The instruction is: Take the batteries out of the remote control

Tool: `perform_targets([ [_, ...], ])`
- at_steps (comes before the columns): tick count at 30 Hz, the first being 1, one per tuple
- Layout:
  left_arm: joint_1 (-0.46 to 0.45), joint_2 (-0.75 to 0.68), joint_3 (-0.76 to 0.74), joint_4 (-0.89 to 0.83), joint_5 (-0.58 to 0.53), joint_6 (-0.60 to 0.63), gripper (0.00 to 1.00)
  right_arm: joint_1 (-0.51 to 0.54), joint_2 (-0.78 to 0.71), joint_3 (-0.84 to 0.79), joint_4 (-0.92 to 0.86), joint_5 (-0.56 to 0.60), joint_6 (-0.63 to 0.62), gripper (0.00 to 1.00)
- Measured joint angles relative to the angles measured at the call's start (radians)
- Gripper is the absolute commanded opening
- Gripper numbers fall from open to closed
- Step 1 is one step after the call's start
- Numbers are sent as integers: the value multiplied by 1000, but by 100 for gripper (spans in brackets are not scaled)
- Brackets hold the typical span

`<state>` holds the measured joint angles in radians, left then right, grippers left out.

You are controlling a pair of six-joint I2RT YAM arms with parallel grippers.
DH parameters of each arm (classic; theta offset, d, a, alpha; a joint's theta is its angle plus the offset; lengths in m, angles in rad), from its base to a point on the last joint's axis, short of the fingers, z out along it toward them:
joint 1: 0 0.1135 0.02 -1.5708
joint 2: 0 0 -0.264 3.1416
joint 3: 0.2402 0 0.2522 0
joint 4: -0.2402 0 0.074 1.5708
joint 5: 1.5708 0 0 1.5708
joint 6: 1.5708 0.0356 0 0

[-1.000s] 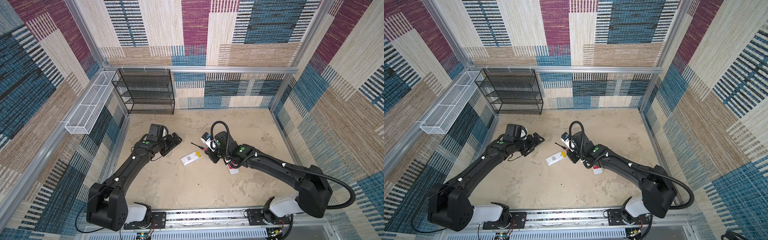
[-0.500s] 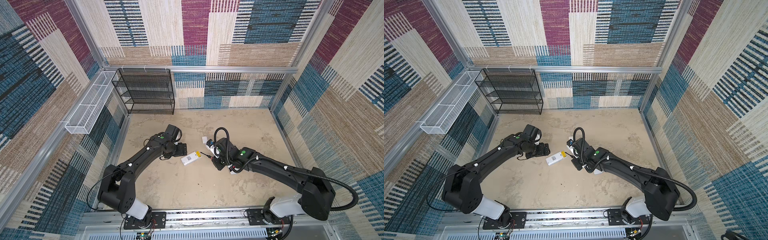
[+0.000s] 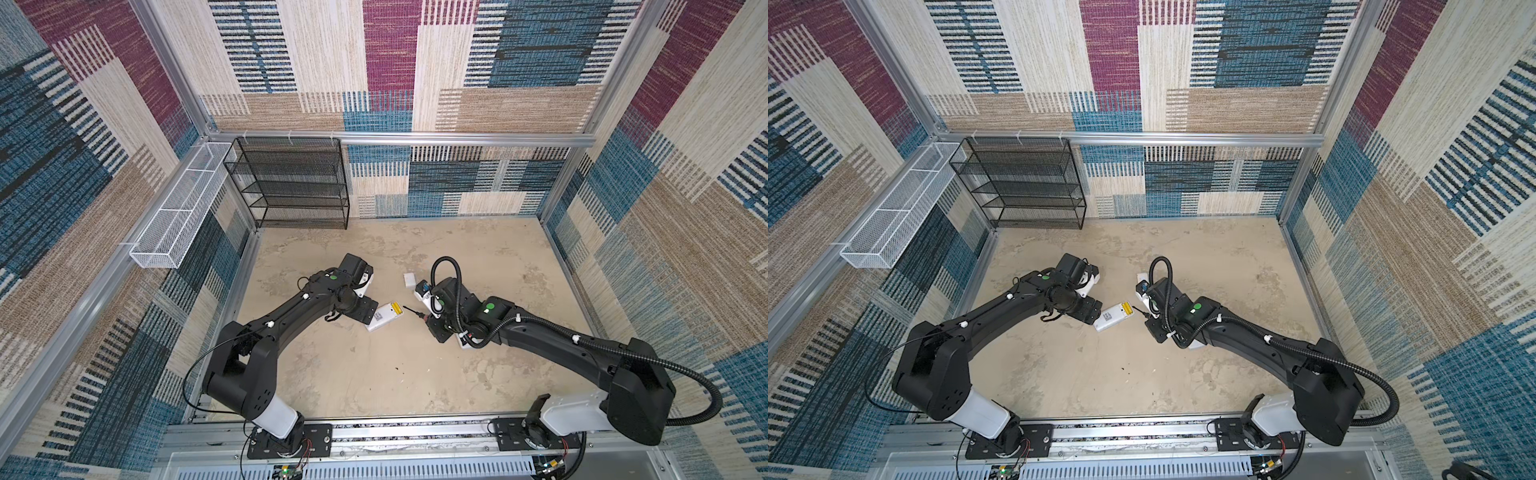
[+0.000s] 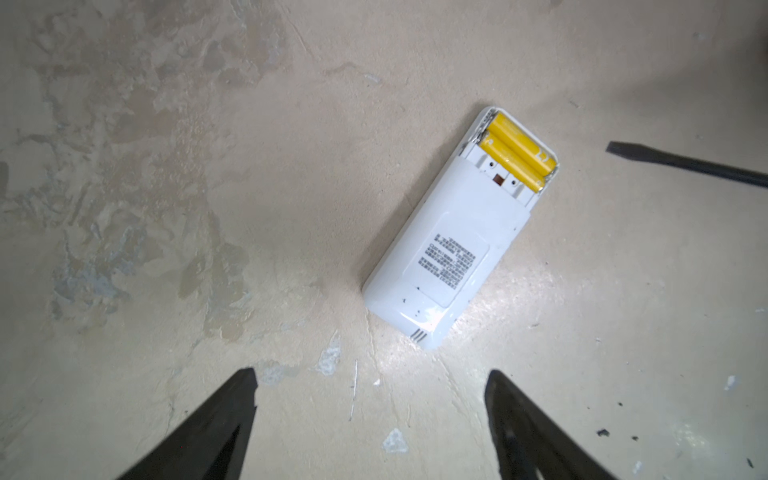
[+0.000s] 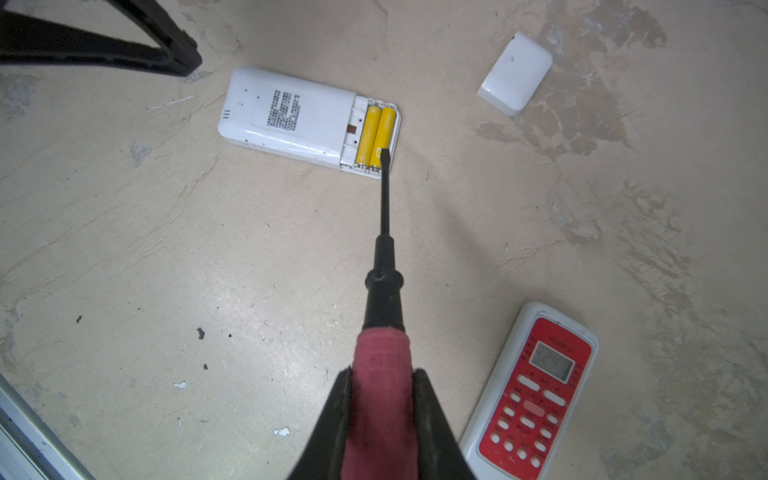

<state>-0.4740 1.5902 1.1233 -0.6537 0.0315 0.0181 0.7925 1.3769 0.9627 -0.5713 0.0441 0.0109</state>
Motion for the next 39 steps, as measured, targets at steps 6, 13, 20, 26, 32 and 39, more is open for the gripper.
perform_targets([
  [6, -2, 49, 7, 23, 50, 111, 92, 0, -12, -15, 6, -10, 0, 0],
  [13, -27, 119, 16, 29, 45, 227, 91, 0, -8, -18, 15, -18, -2, 0],
  [20, -43, 201, 43, 27, 19, 298, 88, 0, 9, -20, 32, -26, -9, 0],
  [26, -51, 233, 53, 24, -1, 323, 83, 0, 12, -23, 43, -26, -9, 0],
  [32, -58, 254, 56, 20, -6, 335, 78, 0, 19, -23, 51, -26, -9, 0],
  [39, -60, 268, 65, 10, 1, 352, 64, 0, 27, -23, 58, -37, -13, 0],
])
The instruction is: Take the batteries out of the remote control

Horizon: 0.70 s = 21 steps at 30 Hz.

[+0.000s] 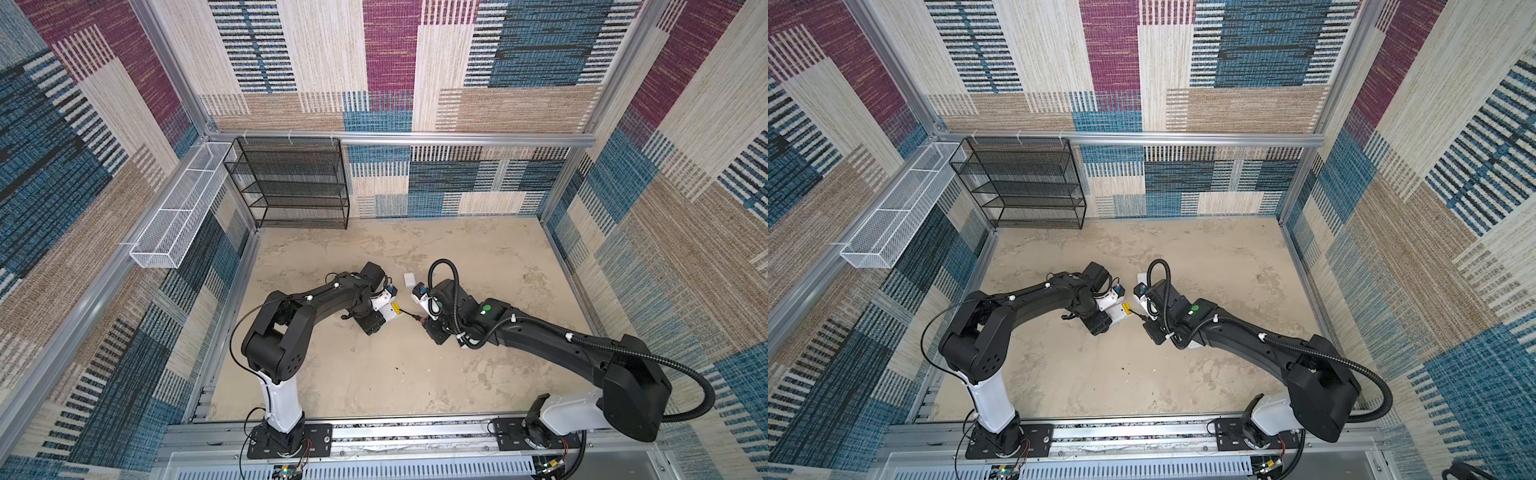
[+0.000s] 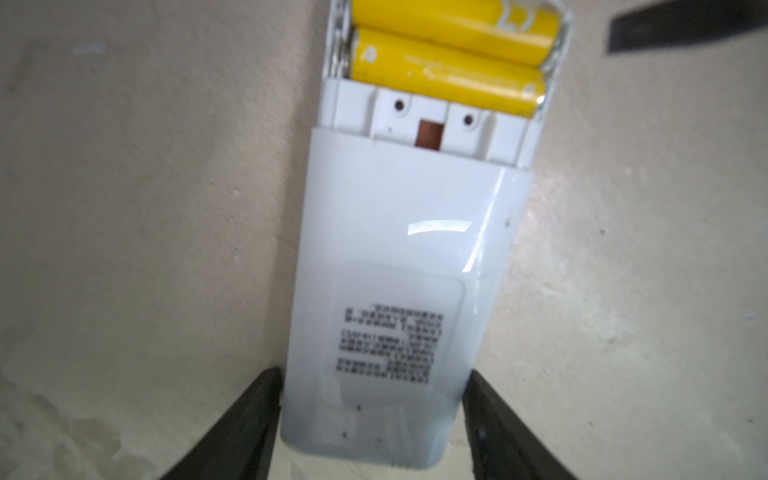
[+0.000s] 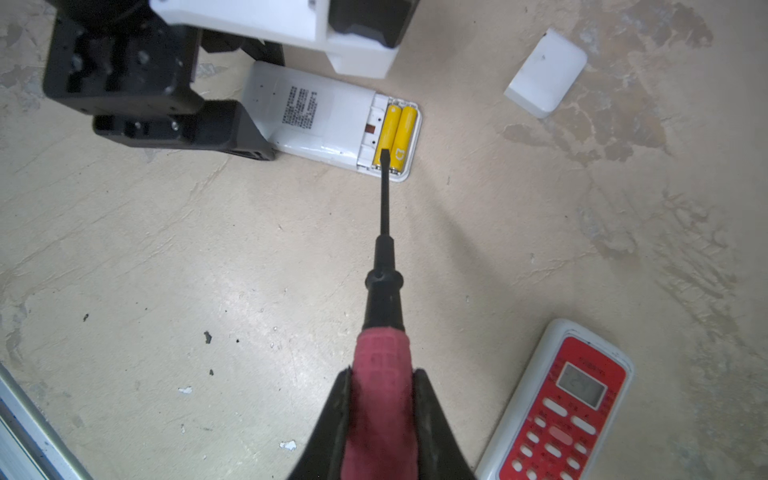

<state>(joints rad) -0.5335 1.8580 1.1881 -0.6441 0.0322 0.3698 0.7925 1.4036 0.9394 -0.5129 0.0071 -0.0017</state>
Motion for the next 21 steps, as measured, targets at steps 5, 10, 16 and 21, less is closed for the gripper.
perform_targets([
  [5, -4, 0, -3, 1, 0, 11, 51, 0, 13, -19, 22, 0, 0, 0],
  [10, -5, 1, -5, 3, 1, 23, 48, 0, 13, -44, 45, 0, 0, 0],
  [16, -6, 1, -4, 3, 1, 26, 47, 0, 4, -62, 69, 0, 1, 0],
  [21, -8, 0, -4, 3, 1, 30, 46, 0, 16, -63, 80, 0, 1, 0],
])
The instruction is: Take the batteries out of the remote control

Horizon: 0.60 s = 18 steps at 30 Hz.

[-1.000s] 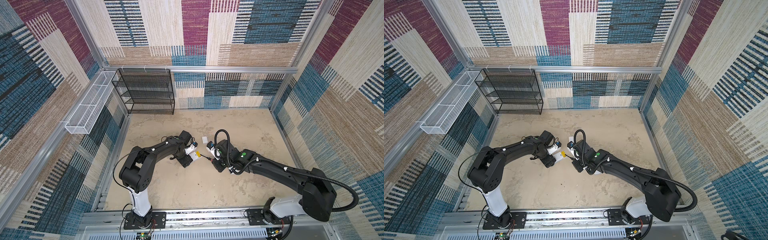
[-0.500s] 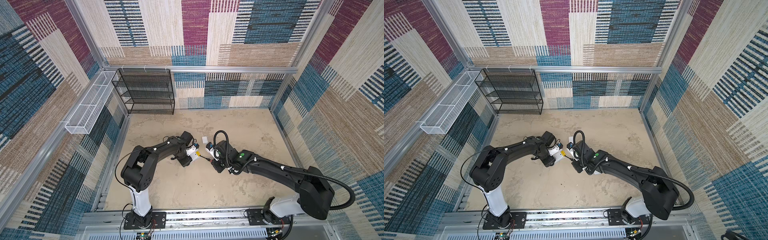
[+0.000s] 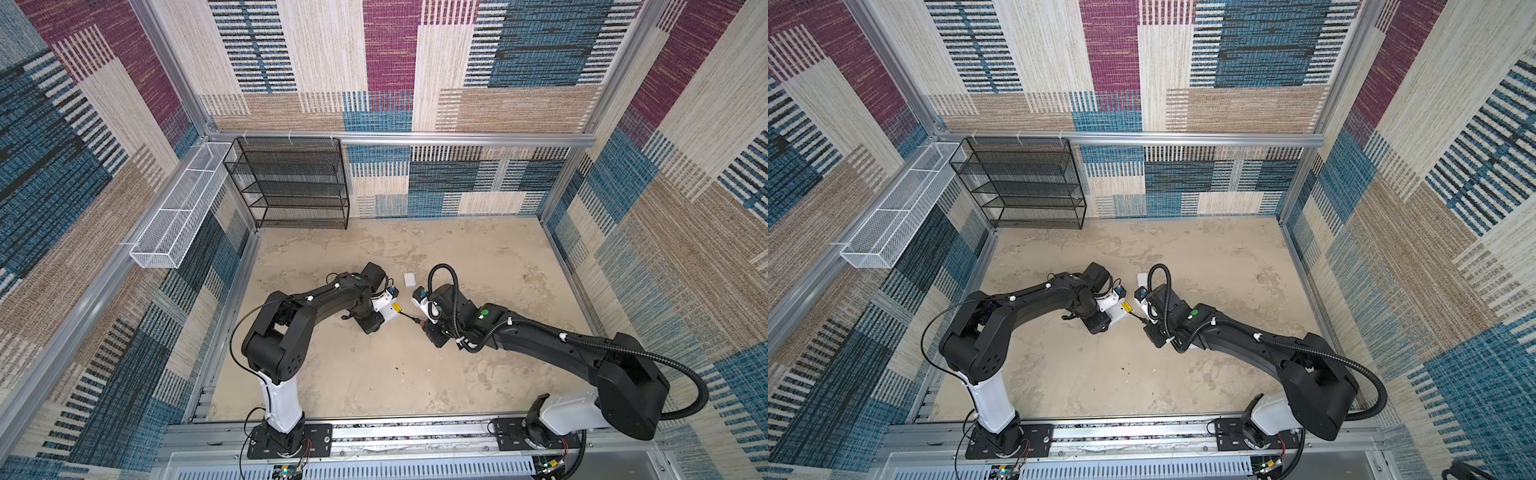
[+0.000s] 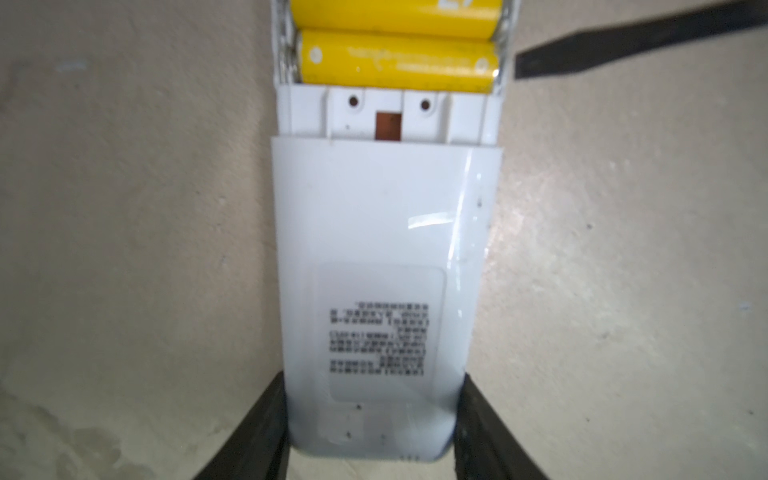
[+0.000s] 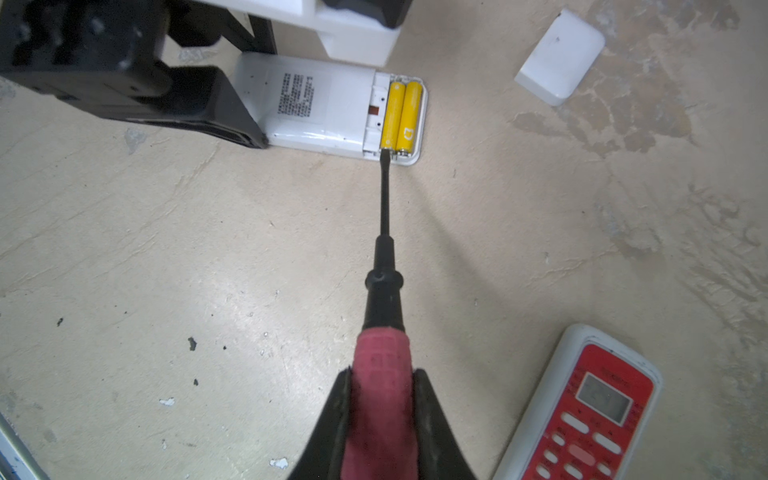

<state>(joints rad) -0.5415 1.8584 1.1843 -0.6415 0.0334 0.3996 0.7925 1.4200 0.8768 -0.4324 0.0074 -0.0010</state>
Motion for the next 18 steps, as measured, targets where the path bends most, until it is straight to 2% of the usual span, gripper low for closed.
perform_targets([
  [18, -2, 7, 5, -5, 1, 3, 44, 0, 32, 0, 1, 0, 1, 0],
])
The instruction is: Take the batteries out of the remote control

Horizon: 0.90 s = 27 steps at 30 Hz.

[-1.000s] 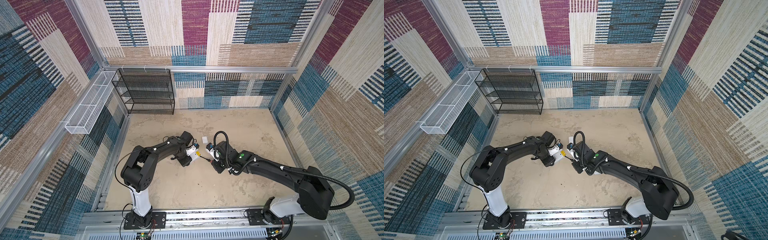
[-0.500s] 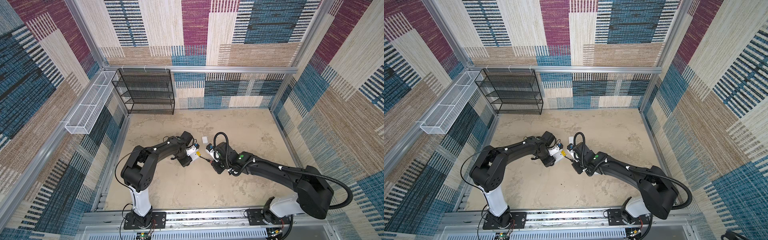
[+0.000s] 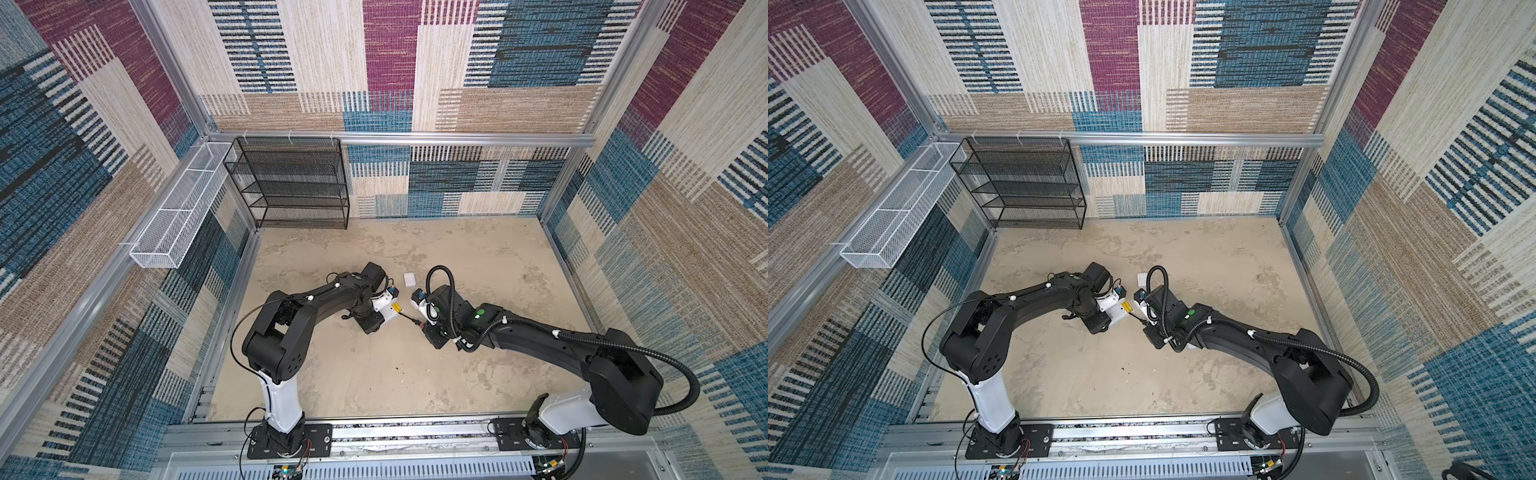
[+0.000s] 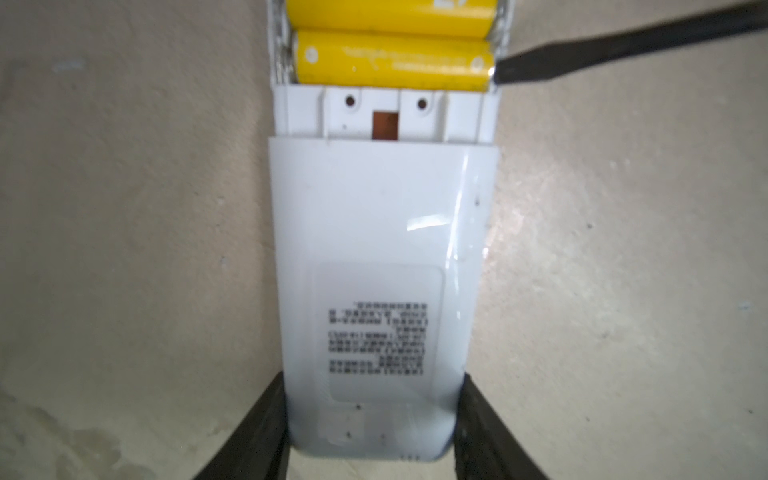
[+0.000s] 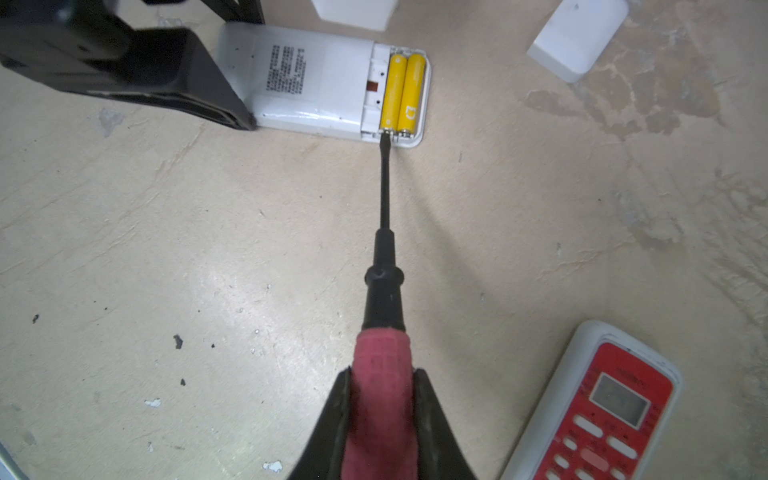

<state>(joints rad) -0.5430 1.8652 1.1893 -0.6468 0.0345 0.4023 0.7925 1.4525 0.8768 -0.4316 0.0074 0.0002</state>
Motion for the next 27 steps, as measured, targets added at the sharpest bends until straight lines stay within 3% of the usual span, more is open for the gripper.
perform_targets([
  [9, 0, 11, 6, -12, 0, 0, 42, 1, -13, -54, 56, -2, 57, 0],
  [27, -2, 7, 14, -16, 0, 0, 39, 1, -66, -257, 333, -57, 225, 0],
])
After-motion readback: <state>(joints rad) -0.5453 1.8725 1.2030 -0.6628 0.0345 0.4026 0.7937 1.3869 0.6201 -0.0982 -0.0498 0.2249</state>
